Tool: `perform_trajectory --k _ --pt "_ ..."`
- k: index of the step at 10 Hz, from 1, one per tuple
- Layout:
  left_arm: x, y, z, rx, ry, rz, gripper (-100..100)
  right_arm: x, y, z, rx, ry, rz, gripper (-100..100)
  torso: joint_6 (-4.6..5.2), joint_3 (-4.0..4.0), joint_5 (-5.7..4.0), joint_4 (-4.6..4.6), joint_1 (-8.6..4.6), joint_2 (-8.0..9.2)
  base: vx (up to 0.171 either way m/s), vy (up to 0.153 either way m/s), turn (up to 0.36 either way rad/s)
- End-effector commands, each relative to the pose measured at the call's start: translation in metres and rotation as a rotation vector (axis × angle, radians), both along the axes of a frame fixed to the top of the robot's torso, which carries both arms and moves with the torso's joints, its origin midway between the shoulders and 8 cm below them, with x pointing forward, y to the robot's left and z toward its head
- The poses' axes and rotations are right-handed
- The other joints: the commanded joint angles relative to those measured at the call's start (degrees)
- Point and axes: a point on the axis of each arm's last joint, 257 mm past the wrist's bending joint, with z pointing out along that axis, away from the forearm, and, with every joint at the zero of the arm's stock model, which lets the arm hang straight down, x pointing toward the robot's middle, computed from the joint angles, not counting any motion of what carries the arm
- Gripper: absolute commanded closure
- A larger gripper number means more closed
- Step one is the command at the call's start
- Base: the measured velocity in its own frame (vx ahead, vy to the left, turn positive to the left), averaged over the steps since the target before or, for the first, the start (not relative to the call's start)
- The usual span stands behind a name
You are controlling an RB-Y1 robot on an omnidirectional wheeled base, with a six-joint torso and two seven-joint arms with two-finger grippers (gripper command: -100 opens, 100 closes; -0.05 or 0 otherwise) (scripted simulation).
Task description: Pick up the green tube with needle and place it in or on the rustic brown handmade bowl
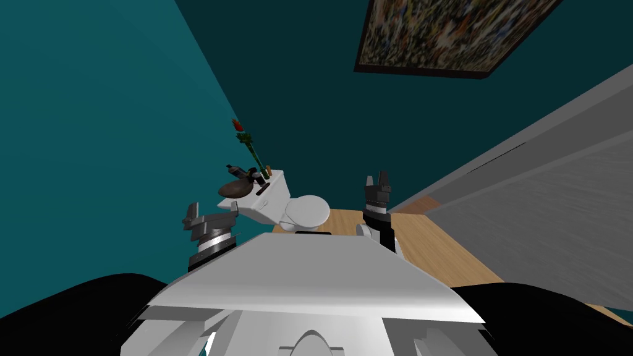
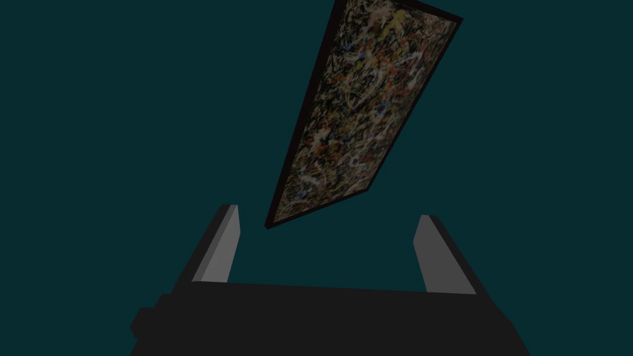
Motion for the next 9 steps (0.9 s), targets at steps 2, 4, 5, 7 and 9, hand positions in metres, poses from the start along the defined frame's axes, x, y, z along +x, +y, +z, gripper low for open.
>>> perform_trajectory --k 2,4,5,7,9 --pt "0.004 0.015 -0.019 0.023 0.077 -0.012 -100 0.0 0.0 0.0 0.0 0.0 0.0 0 0.0 0.0 -0.03 0.0 -0.13 0.0 0.0 -0.135 -0.005" --pt "0.008 0.034 -0.038 0.045 0.155 -0.018 -100 0.0 0.0 0.0 0.0 0.0 0.0 0 0.0 0.0 -0.05 0.0 -0.2 0.0 0.002 -0.13 0.015" --pt "0.01 0.045 -0.045 0.055 0.191 -0.022 -100 0.0 0.0 0.0 0.0 0.0 0.0 0 -0.01 -0.01 -0.04 0.0 -0.12 -0.02 0.009 -0.136 0.05" --pt "0.012 0.072 -0.063 0.071 0.275 -0.02 -100 0.0 0.0 0.0 0.0 0.0 0.0 0 0.0 -0.02 -0.06 -0.01 -0.21 -0.03 0.001 -0.18 0.006" --pt "0.011 0.076 -0.069 0.076 0.294 -0.017 -100 0.0 0.0 0.0 0.0 0.0 0.0 0 -0.01 -0.01 -0.08 -0.01 -0.22 -0.02 0.003 -0.081 0.012"
